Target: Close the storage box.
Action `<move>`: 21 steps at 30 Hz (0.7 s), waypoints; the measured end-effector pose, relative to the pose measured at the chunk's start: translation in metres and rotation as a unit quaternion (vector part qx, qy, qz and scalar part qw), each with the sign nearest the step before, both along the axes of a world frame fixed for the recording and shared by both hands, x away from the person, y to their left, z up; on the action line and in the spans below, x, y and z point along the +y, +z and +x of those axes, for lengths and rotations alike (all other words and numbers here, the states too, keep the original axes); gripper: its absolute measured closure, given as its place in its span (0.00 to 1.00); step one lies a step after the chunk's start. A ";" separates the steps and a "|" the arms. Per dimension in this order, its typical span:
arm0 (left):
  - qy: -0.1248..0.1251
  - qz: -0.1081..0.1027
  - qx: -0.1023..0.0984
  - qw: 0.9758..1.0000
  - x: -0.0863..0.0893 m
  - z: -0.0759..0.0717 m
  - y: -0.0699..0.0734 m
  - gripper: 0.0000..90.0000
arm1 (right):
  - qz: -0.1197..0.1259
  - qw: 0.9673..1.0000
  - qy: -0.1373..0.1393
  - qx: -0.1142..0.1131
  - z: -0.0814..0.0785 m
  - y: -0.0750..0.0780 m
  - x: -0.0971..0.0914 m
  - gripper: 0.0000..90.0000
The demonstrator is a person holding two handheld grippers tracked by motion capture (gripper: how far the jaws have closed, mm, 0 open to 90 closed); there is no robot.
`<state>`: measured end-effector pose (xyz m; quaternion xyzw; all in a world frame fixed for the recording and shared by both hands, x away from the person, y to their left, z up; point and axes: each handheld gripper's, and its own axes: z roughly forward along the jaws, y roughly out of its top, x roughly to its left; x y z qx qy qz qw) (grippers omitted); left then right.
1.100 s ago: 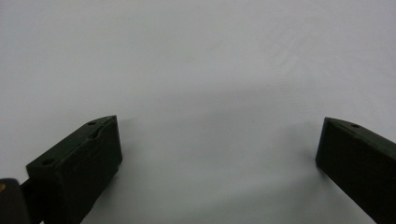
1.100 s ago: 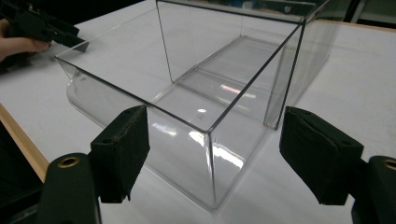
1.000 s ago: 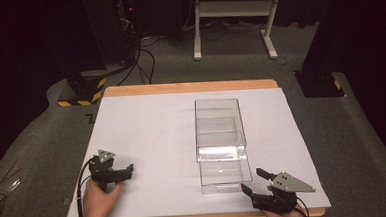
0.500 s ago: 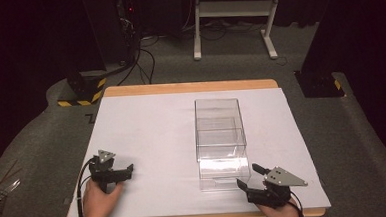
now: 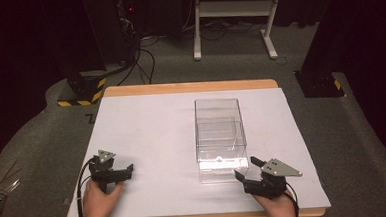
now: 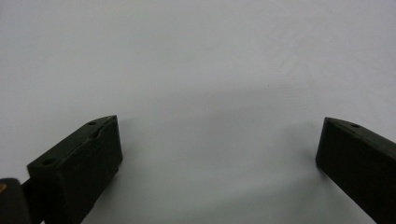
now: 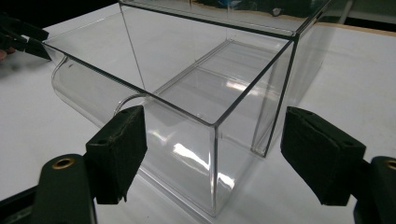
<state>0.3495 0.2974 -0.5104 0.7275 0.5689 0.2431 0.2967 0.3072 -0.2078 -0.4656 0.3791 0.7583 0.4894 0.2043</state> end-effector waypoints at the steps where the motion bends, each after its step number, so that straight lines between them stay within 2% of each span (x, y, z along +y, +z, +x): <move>1: 0.000 0.000 0.000 1.000 0.000 0.000 0.000 0.01 | -0.001 1.000 -0.003 -0.001 0.004 0.000 0.001 0.25; 21: 0.000 -0.001 0.001 1.000 0.000 0.000 0.000 0.01 | -0.012 1.000 -0.020 0.006 0.038 -0.001 0.007 0.23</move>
